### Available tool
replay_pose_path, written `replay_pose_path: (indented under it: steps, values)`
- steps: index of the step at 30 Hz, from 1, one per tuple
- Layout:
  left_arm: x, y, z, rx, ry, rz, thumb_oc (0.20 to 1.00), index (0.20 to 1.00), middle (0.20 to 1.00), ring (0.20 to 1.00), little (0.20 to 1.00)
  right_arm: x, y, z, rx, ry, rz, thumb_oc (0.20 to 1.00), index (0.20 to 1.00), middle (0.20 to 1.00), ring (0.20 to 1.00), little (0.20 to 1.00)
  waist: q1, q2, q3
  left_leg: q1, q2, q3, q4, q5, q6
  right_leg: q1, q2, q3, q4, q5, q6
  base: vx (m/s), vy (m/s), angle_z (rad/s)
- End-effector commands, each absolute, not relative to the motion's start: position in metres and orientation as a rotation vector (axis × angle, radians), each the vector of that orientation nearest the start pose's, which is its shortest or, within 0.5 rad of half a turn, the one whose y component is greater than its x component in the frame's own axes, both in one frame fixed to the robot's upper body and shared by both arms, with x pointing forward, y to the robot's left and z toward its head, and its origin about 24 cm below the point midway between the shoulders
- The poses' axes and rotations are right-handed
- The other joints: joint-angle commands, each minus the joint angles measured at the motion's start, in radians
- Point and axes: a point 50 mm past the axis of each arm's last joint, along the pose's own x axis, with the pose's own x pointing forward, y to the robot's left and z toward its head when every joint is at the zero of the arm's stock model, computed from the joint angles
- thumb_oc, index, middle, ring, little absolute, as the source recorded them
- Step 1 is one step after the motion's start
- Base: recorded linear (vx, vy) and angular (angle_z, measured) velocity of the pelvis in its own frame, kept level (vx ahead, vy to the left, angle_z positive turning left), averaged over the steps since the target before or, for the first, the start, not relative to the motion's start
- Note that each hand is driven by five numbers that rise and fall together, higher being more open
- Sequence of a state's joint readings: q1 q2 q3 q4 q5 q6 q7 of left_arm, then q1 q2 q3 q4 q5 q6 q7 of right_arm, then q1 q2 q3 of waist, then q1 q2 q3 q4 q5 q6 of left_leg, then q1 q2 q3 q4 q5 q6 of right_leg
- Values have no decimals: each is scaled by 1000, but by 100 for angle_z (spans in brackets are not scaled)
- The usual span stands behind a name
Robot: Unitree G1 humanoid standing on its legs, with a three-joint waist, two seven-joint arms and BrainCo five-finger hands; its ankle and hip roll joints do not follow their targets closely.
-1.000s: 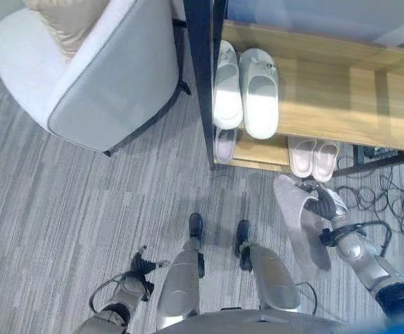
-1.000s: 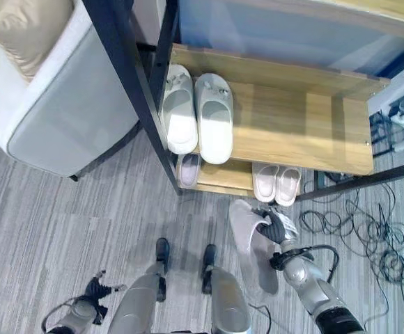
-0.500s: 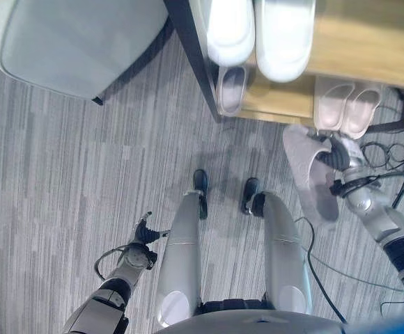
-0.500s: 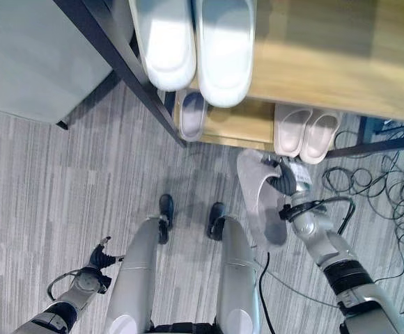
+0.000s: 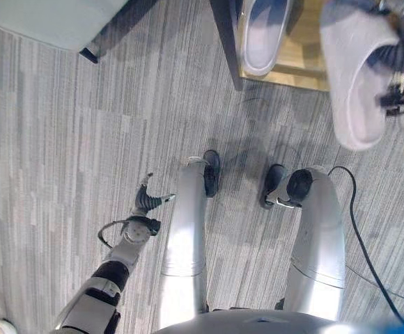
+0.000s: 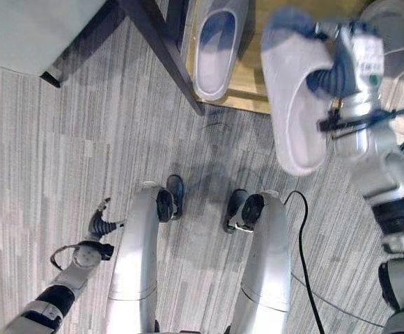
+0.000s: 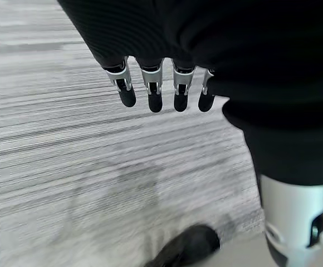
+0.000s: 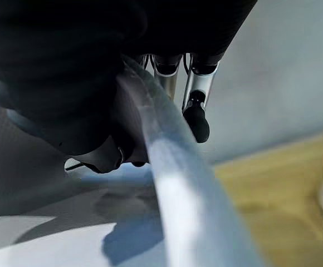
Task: Arrange the slippers neatly on the shoe rack.
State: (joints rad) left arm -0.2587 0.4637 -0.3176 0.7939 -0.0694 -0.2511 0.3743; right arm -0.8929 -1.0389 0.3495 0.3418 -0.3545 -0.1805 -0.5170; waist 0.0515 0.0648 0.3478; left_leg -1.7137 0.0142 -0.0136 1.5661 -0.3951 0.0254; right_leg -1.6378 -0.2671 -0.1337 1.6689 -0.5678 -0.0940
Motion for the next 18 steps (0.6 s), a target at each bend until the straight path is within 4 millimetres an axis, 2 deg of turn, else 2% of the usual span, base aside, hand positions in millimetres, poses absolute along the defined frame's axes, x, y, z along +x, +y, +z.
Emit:
replay_pose_path:
  steps: [1,3,4,7,9,13,14,18]
  values:
    - [241,276,-43,562,342,308,1000,1000,1000,1000,1000,323,-250,310,-1220,-932,-460,200,200,200,200,200,-12,-23,-35,146,14,-43,-114,-66,-7,105,-24,67,-98,17,99,88,30,0]
    - [242,277,-41,552,335,314,1000,1000,1000,1000,1000,326,-250,317,-1245,-926,-462,200,200,200,200,200,-14,-26,-25,145,15,-43,-88,-80,-8,99,-26,78,-75,10,98,75,19,-1]
    - [239,277,-42,563,329,295,1000,1000,1000,1000,1000,330,-257,331,-1246,-903,-500,200,200,200,200,200,-4,-29,-2,144,17,-37,-48,-100,-5,91,-32,93,-31,2,97,62,13,3]
    - [238,280,-41,541,332,312,1000,1000,1000,1000,1000,335,-262,347,-1235,-889,-549,200,200,200,200,200,2,-35,39,144,17,-32,-8,-118,-3,85,-34,111,15,-12,94,50,25,-1]
    - [239,284,-36,503,308,338,1000,1000,1000,1000,1000,337,-270,364,-1233,-872,-632,200,200,200,200,200,11,-42,94,144,20,-25,55,-142,-2,74,-35,141,84,-31,83,45,18,-1]
    - [245,288,-26,490,273,354,1000,1000,1000,1000,1000,338,-273,377,-1216,-871,-693,200,200,200,200,200,16,-45,137,144,24,-29,108,-163,-2,72,-37,162,137,-50,75,19,8,-1]
    - [246,291,-23,486,258,358,1000,1000,1000,1000,1000,341,-272,382,-1239,-858,-691,200,200,200,200,200,26,-48,157,144,28,-34,151,-186,2,73,-34,173,175,-62,72,34,21,-3]
    - [248,297,-19,455,248,385,1000,1000,1000,1000,1000,348,-272,382,-1259,-811,-687,200,200,200,200,200,38,-49,170,144,30,-38,199,-209,7,72,-31,186,217,-74,72,35,22,-3]
